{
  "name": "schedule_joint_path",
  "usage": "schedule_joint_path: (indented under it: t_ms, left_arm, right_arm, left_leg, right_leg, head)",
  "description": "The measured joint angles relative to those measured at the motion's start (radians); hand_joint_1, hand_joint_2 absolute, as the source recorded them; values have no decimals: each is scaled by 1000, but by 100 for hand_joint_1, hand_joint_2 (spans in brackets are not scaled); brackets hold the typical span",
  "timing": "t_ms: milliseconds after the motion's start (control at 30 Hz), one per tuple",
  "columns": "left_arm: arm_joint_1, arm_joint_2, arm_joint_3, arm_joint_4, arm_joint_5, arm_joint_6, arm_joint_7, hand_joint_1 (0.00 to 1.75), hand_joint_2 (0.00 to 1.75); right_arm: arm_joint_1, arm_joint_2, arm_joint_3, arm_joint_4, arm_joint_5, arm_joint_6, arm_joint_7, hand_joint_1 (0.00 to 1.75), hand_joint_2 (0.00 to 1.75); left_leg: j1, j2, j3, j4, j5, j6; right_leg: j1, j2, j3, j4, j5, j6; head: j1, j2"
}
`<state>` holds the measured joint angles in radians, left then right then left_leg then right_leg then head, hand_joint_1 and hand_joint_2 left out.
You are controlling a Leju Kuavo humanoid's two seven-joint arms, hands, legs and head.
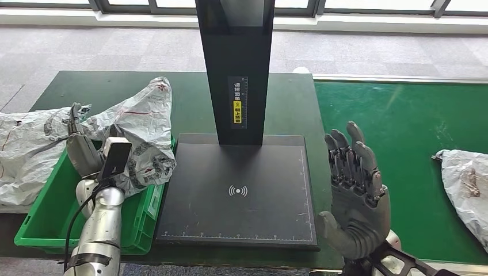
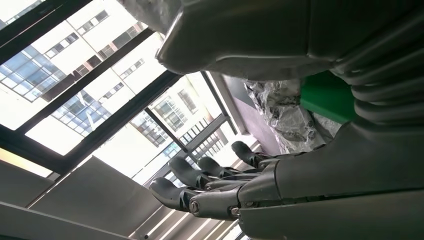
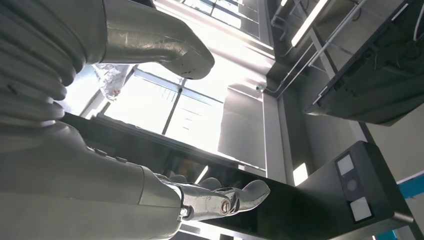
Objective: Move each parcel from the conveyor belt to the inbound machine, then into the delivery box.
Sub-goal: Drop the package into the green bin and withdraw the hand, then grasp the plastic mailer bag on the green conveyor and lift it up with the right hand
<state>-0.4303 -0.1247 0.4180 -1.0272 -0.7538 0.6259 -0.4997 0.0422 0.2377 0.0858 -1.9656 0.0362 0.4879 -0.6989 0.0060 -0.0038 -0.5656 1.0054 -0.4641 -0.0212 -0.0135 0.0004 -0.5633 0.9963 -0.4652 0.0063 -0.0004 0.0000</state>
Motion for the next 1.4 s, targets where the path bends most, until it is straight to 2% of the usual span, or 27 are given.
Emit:
schedule_joint_path:
  t_ms: [200,433,567,800,933,1000,1033,1067,1133,1200,1300,1400]
  left_arm:
    - [-1,-11,9,-11,-13,29,-18,0,0]
    - [12,-106,136,-160,-107,70,-92,0,0]
    - [29,-149,188,-246,-44,71,-105,0,0]
    - [113,-159,151,-404,-20,70,6,0,0]
    - [180,-160,84,-501,179,23,-28,0,0]
    - [224,-156,35,-549,321,-61,-62,0,0]
    - [250,-153,3,-576,414,-142,-79,0,0]
    - [277,-147,-34,-600,521,-257,-93,0,0]
    - [328,-132,-117,-638,720,-545,-105,0,0]
    - [364,-117,-184,-657,815,-763,-103,0,0]
    - [381,-105,-244,-660,842,-873,-101,0,0]
    - [389,-98,-290,-641,841,-984,-104,0,0]
  right_arm:
    - [3,0,0,1,-1,0,0,0,175]
    - [4,2,0,10,-4,3,0,0,175]
    - [4,3,0,20,-3,-7,0,0,175]
    - [4,3,0,23,-2,-17,0,0,175]
    - [5,2,0,23,5,-35,0,0,175]
    - [8,1,0,24,15,-60,0,0,175]
    - [11,-1,-1,25,23,-82,0,0,175]
    - [17,-4,-4,28,34,-112,0,0,175]
    - [33,-13,-16,38,59,-183,0,0,175]
    - [49,-22,-29,47,71,-230,0,0,175]
    - [72,-31,-46,54,95,-283,0,0,175]
    - [100,-39,-72,64,160,-387,1,0,175]
  left_leg:
    - [0,0,0,0,0,0]
    - [0,0,-1,0,0,0]
    - [0,0,-1,0,0,0]
    - [0,0,-1,0,0,0]
    - [0,0,-1,0,0,0]
    - [0,0,-1,0,0,0]
    - [0,0,-1,0,0,0]
    - [0,0,-1,0,-1,0]
    - [0,-1,-2,0,-1,1]
    - [0,-1,-2,0,-1,1]
    - [-1,1,-2,0,-1,1]
    - [-1,0,-2,0,-1,1]
  right_leg:
    - [0,0,0,0,0,0]
    - [0,0,0,0,0,0]
    - [0,0,0,0,0,0]
    - [0,0,-1,0,0,0]
    - [0,0,-1,0,0,0]
    - [0,0,-1,0,-1,0]
    - [0,0,-1,-1,-1,0]
    - [0,0,-1,-1,-1,0]
    - [0,-1,0,-1,-1,1]
    - [0,-2,-1,-1,-1,1]
    - [-1,0,-2,-2,-1,1]
    - [-1,-1,-2,-2,-1,1]
  head:
    - [0,0]
    - [0,0]
    - [0,0]
    - [0,0]
    - [0,0]
    - [0,0]
    - [0,0]
    - [0,0]
    - [0,0]
    - [0,0]
    - [0,0]
    - [0,0]
